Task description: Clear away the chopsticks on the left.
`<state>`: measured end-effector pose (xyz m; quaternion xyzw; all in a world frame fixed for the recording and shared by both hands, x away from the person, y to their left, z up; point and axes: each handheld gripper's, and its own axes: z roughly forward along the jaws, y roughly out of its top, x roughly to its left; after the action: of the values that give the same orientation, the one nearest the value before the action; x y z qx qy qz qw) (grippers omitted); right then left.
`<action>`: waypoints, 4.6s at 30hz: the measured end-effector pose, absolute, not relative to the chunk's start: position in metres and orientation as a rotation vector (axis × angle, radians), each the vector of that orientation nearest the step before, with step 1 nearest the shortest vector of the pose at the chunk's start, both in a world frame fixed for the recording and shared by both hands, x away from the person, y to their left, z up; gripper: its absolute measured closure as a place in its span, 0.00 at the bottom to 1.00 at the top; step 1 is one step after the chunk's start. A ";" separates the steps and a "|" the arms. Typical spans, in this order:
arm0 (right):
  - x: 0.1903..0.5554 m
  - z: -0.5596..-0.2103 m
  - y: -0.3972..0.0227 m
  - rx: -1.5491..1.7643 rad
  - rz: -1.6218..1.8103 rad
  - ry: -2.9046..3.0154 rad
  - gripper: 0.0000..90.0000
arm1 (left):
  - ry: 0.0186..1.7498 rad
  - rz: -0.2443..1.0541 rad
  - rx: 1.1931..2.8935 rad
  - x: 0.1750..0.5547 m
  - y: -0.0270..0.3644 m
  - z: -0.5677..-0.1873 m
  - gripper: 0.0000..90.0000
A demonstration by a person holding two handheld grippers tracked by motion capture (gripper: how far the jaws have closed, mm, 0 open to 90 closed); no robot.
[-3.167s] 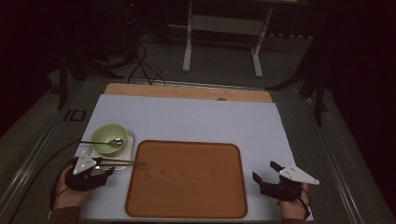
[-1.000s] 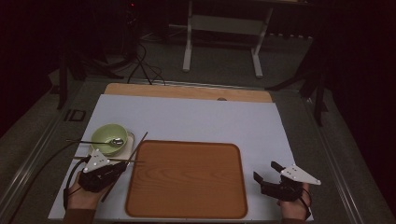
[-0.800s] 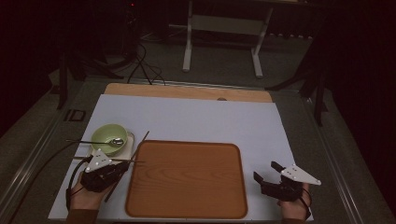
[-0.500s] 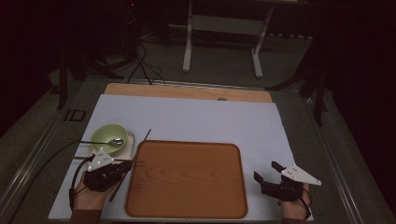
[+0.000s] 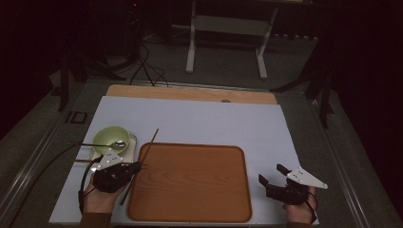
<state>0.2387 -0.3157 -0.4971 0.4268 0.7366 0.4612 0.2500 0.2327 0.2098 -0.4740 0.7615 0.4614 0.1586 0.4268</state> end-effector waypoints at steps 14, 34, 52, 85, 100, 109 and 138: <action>0.239 -0.497 -0.315 1.157 1.250 2.008 0.19 | 1.168 0.333 1.856 0.240 0.182 -0.476 0.95; 0.239 -0.497 -0.315 1.156 1.245 2.008 0.19 | 1.362 0.264 1.896 0.248 0.183 -0.518 0.94; 0.239 -0.497 -0.315 1.158 1.247 2.007 0.19 | 1.437 0.327 1.923 0.240 0.188 -0.526 0.93; 0.239 -0.497 -0.315 1.159 1.248 2.009 0.19 | 1.445 0.351 1.894 0.229 0.196 -0.520 0.74; 0.239 -0.497 -0.316 1.159 1.251 2.006 0.19 | 1.295 0.385 1.870 0.221 0.206 -0.500 0.58; 0.239 -0.497 -0.316 1.163 1.254 2.002 0.19 | 1.198 0.404 1.888 0.219 0.218 -0.497 0.55; 0.239 -0.496 -0.316 1.161 1.253 2.001 0.19 | 1.207 0.523 1.891 0.215 0.270 -0.498 0.52</action>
<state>0.2385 -0.3162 -0.4963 0.4268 0.7359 0.4608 0.2527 0.2153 0.2705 -0.4981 0.7499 0.4785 0.2074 0.4070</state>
